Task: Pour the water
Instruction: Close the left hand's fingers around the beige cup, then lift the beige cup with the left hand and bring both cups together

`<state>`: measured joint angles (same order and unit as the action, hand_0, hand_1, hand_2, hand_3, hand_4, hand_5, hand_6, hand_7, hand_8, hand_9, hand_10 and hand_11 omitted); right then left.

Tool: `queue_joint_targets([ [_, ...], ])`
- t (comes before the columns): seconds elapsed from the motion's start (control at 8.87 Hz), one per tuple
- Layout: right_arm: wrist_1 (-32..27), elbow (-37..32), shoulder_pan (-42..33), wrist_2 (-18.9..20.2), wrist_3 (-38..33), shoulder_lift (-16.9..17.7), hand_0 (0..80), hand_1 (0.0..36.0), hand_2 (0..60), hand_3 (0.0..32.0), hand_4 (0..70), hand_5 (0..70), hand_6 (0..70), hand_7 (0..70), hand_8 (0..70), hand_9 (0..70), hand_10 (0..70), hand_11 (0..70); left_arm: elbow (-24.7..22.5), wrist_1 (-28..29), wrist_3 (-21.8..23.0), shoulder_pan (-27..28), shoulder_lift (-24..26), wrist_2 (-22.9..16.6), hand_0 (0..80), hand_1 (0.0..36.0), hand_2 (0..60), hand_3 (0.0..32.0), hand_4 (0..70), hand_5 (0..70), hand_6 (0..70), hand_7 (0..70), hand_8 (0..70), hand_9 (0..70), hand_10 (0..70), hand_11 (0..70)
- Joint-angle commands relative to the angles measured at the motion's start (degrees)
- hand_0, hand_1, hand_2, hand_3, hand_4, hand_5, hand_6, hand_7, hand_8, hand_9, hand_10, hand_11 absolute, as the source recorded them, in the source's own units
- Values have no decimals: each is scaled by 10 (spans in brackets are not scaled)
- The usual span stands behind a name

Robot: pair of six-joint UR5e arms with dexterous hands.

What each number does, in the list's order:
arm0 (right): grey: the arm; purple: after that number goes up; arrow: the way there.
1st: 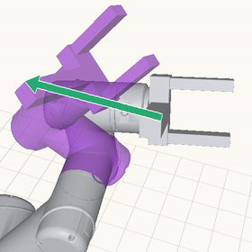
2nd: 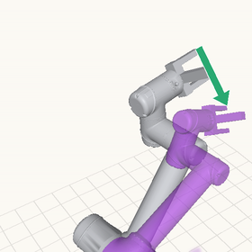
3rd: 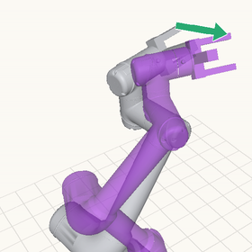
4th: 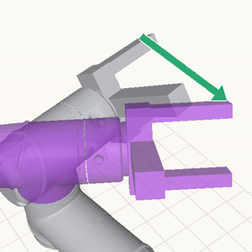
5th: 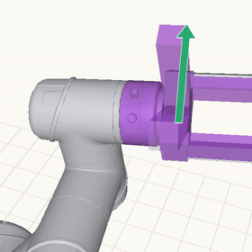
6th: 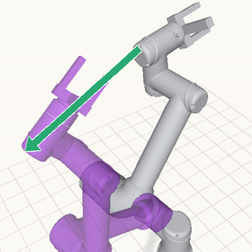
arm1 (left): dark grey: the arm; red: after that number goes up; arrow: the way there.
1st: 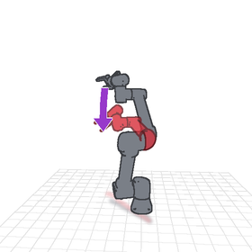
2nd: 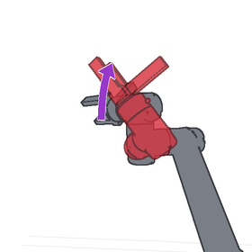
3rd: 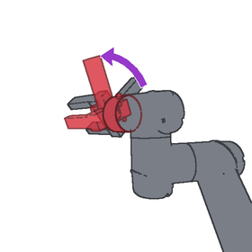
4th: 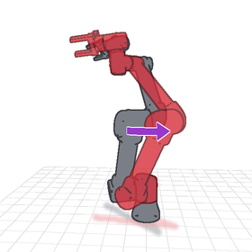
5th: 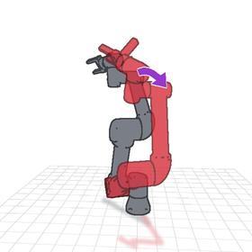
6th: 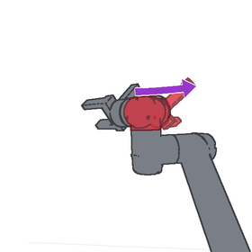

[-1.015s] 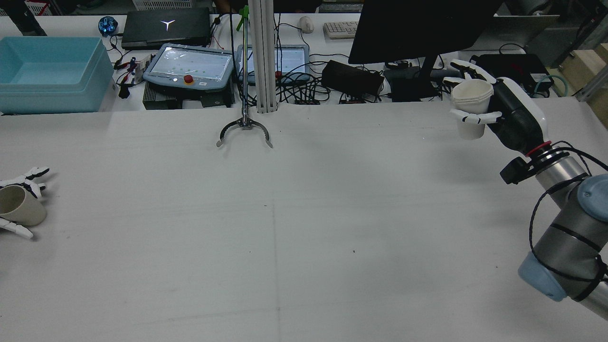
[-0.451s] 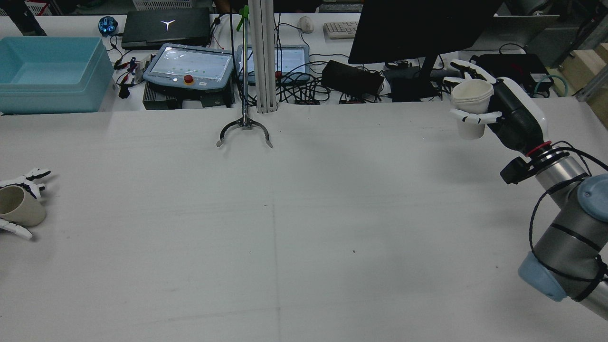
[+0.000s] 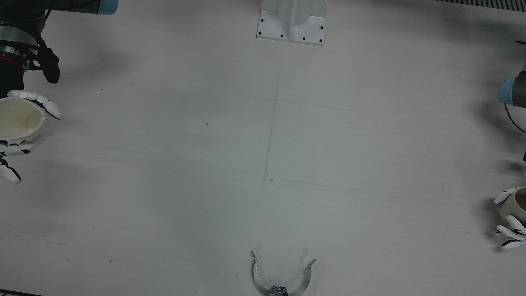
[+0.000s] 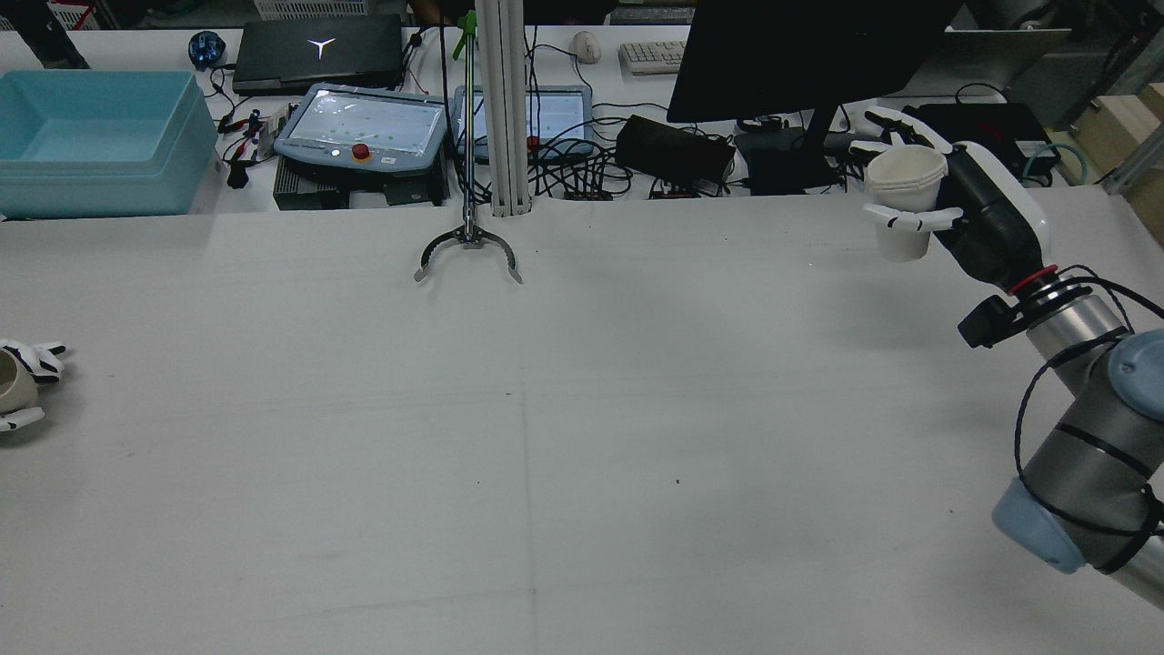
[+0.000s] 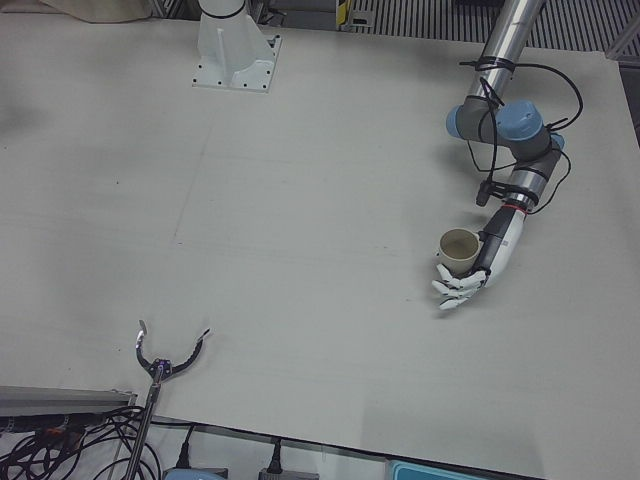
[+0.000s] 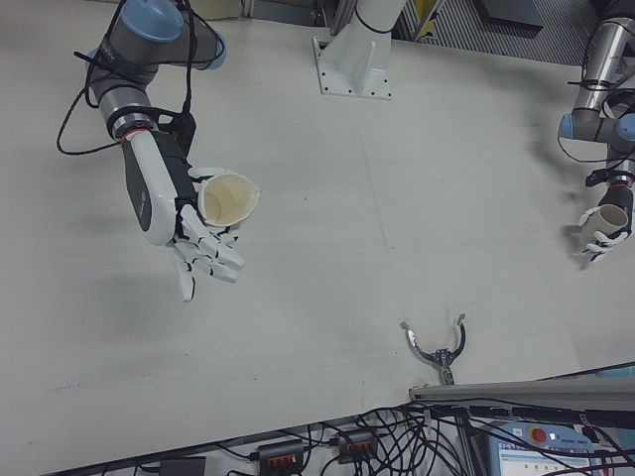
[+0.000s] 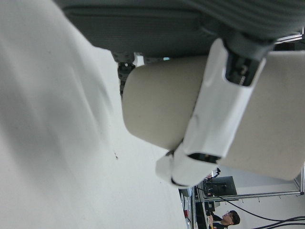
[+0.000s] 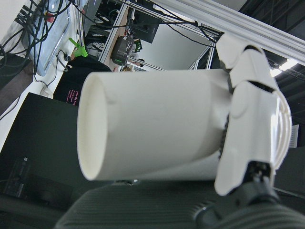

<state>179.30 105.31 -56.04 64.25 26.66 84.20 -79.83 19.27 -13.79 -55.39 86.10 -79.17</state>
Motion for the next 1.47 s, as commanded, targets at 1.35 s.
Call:
queue_joint_targets([
  [1.35, 86, 134, 64, 2, 195, -74, 630, 283, 289, 0, 140, 178, 669, 571, 196, 163, 0, 0, -180, -213, 41, 164, 186, -100, 800, 360, 600, 0, 700, 700, 219, 112, 88, 11, 108, 186],
])
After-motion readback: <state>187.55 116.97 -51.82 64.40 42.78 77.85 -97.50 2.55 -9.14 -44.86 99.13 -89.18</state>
